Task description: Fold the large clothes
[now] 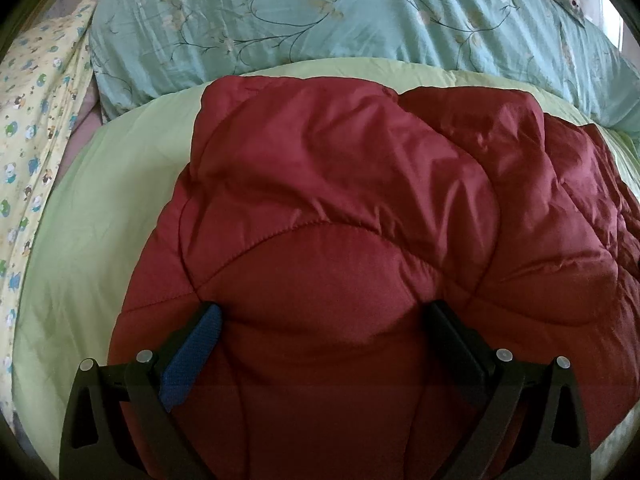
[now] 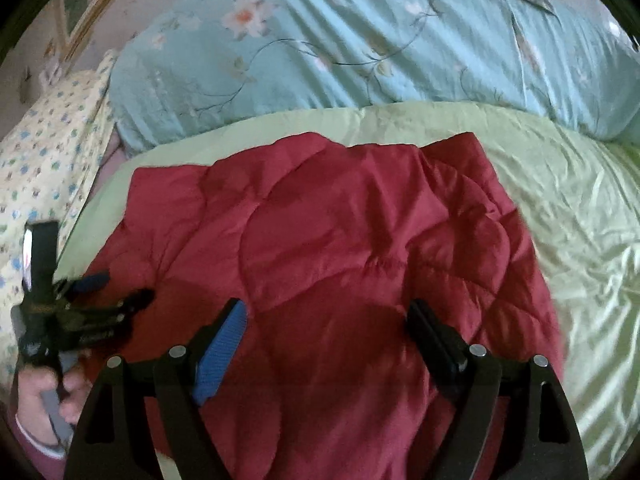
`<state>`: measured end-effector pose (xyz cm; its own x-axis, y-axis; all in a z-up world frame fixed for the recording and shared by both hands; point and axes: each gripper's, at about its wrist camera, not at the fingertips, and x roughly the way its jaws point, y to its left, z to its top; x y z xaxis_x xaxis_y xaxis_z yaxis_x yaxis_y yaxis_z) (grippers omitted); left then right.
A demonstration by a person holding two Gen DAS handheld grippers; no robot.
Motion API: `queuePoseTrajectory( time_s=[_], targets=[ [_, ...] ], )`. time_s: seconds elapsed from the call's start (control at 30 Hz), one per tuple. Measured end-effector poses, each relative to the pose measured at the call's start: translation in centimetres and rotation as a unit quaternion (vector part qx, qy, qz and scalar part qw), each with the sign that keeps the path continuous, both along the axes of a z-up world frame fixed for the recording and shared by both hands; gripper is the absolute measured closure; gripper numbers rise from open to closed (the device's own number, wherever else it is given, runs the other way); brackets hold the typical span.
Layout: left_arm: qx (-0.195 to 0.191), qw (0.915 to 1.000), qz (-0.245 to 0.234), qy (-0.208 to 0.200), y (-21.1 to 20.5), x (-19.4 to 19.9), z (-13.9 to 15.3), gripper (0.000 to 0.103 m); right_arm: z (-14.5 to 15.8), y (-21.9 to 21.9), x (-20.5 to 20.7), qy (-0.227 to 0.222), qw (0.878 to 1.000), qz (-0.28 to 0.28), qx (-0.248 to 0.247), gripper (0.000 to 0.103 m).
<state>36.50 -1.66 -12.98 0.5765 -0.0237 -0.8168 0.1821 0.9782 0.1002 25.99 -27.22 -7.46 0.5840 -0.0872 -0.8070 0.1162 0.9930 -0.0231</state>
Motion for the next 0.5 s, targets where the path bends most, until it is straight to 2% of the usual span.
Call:
queuePoseTrajectory(
  time_s=[0.17, 0.4, 0.5],
  targets=[
    [0.001, 1.0, 0.0, 0.001, 0.0, -0.1, 0.1, 0.0, -2.2, -0.3, 0.6, 0.044, 0.998, -0.011, -0.038, 0.016],
    [-0.041, 0.9988, -0.023, -0.014, 1.2, -3.9, 3.1, 0.005, -3.4, -0.8, 1.4, 0.046, 0.998, -0.018, -0.046, 0.014],
    [-0.043, 0.9985, -0.033, -0.002, 1.1, -4.9, 2.8, 0.005, -3.4, -0.8, 1.4, 0.044, 0.998, -0.02, -0.045, 0.014]
  ],
)
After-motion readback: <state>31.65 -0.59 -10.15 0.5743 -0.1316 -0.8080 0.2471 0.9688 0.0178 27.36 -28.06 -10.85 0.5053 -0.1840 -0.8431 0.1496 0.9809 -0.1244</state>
